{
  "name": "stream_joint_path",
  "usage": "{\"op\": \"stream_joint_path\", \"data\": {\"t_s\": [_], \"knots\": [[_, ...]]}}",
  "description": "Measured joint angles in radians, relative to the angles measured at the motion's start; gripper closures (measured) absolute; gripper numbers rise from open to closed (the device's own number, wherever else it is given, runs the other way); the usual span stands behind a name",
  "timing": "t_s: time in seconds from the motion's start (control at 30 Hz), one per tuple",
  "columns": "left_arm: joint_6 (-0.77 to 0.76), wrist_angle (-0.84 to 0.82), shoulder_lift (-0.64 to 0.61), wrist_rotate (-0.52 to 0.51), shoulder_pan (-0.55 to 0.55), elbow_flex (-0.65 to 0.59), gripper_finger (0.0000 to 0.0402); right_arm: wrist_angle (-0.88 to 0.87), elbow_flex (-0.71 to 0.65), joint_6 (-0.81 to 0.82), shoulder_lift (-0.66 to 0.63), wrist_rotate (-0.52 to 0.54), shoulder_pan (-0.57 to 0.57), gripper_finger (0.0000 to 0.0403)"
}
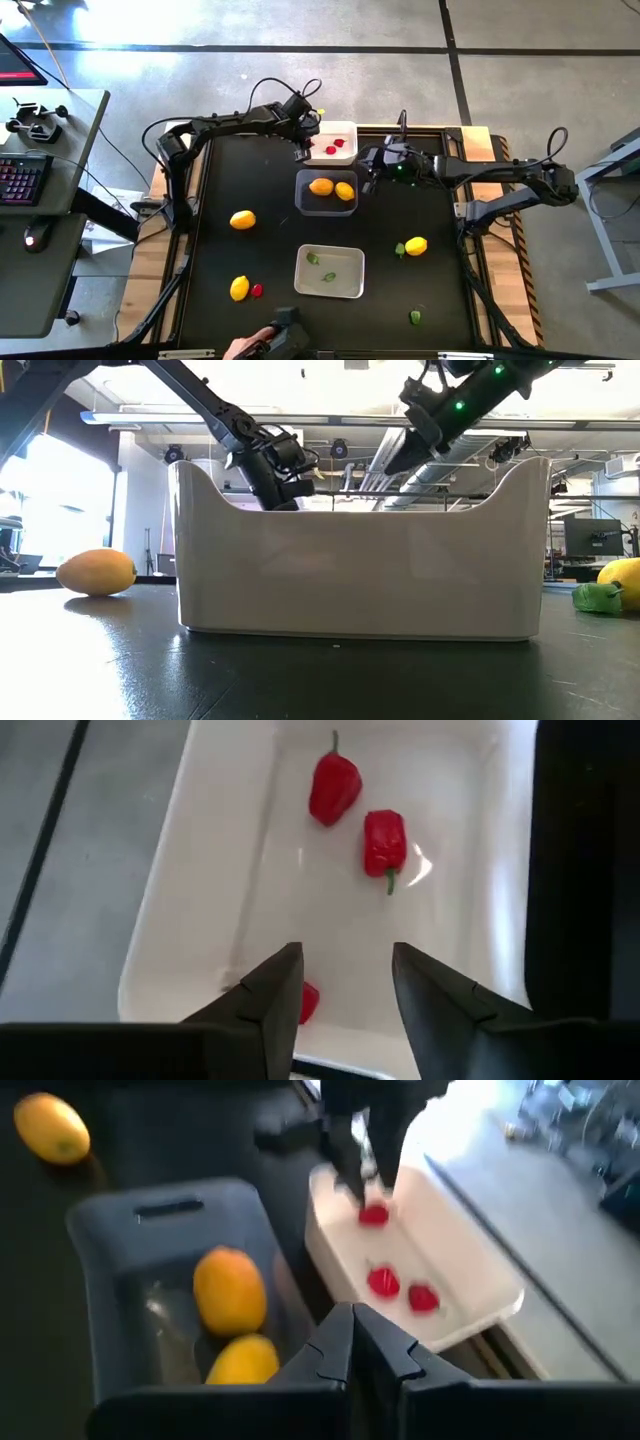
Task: Sort produce into baskets
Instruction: Put the green chili pepper into the gray bin
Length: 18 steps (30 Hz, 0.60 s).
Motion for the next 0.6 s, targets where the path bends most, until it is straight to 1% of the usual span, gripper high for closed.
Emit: {"op": "stream_joint_path", "data": {"t_s": [0.07,0.13,0.3,0.33,0.37,0.47,0.6], "knots": [[-0.019,0.003,-0.013,-0.010,0.000,0.000,0.0268,-0.047,0.000,0.040,0.000,-0.001,-0.005,0.0402],[-0.037,0.028,-0.031,0.002,0.004,-0.017,0.0291,-0.090,0.000,0.083,0.000,0.002,-0.013,0.0402],[-0.069,0.177,-0.115,0.012,0.005,-0.126,0.0380,-0.161,0.000,0.167,0.000,0.070,-0.031,0.0401],[-0.076,0.212,-0.137,0.013,0.005,-0.156,0.0390,-0.174,0.000,0.184,0.000,0.078,-0.036,0.0398],[-0.089,0.253,-0.161,0.013,0.004,-0.188,0.0395,-0.185,0.000,0.195,0.000,0.086,-0.044,0.0393],[-0.132,0.381,-0.250,0.013,0.000,-0.299,0.0387,-0.211,0.000,0.247,0.002,0.121,-0.077,0.0369],[-0.194,0.527,-0.386,0.013,-0.018,-0.468,0.0391,-0.264,0.001,0.353,0.023,0.164,-0.137,0.0323]]}}
